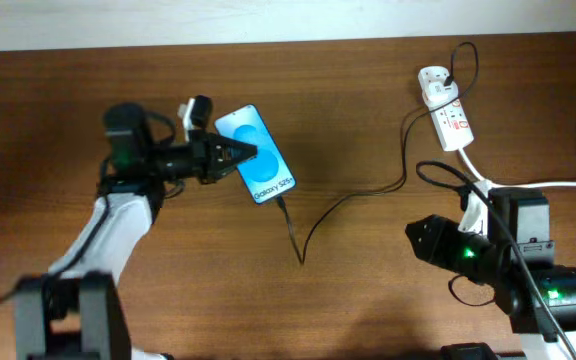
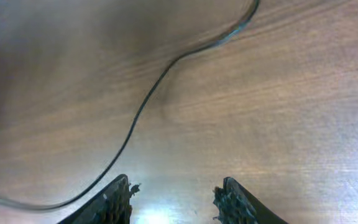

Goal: Plug charger to phone and switch on socket
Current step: 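Lower the phone flat onto the table with the left gripper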

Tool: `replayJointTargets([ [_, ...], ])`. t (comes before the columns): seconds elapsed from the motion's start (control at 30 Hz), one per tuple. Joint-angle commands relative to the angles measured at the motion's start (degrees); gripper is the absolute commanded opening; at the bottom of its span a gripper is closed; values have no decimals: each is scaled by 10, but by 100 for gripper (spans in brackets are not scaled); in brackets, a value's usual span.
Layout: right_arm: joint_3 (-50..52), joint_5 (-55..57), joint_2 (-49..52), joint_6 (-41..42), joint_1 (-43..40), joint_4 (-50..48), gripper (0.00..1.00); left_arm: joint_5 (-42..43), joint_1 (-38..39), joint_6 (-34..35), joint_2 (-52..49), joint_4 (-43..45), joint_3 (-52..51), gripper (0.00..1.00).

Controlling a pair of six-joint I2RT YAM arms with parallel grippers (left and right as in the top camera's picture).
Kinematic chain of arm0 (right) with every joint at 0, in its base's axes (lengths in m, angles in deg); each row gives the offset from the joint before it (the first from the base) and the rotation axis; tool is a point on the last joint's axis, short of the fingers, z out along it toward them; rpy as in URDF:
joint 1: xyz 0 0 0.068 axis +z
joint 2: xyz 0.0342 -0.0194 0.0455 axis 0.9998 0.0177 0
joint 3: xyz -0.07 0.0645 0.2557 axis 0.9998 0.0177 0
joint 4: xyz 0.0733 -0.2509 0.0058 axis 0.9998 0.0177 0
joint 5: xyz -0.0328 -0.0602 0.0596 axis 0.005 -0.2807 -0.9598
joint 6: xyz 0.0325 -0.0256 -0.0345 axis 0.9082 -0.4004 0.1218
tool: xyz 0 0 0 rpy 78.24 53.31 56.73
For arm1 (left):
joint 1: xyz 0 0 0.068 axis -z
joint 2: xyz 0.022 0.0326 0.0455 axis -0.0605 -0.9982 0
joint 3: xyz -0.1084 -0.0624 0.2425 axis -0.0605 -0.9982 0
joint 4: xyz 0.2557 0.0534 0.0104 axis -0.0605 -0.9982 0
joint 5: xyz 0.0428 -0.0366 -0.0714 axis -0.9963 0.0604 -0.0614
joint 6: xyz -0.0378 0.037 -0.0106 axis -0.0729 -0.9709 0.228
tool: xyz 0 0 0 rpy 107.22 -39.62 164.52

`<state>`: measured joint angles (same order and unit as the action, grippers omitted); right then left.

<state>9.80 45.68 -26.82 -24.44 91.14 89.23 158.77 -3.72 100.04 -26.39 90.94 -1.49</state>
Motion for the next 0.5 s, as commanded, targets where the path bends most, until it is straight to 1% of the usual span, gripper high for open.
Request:
replayJointTargets([
  [0.0, -1, 13, 2, -7, -3, 13, 48, -90, 7, -78, -56, -6, 4, 0],
  [0.03, -1, 13, 2, -7, -3, 16, 48, -120, 7, -108, -63, -26, 4, 0],
  [0.13, -1, 14, 2, -7, -3, 25, 48, -276, 7, -232, -66, -208, 4, 0],
  [0.17, -1, 14, 3, -7, -3, 27, 48, -340, 7, -282, -66, -282, 4, 0],
  [0.2, -1, 14, 5, -8, -3, 29, 48, -361, 7, -317, -66, -317, 4, 0],
  [0.23, -1, 14, 11, -7, -3, 30, 48, -364, 7, -338, -66, -339, 4, 0],
  [0.3, -1, 14, 26, -7, -3, 33, 48, -376, 7, -340, -66, -344, 4, 0],
  [0.33, -1, 14, 35, -7, -3, 37, 44, -390, 7, -340, -66, -344, 4, 0],
  [0.4, -1, 13, 59, -8, -3, 47, 38, -398, 7, -340, -67, -341, 4, 4],
  [0.47, -1, 13, 76, -27, -3, 48, 38, -398, 7, -340, -72, -337, 4, 6],
])
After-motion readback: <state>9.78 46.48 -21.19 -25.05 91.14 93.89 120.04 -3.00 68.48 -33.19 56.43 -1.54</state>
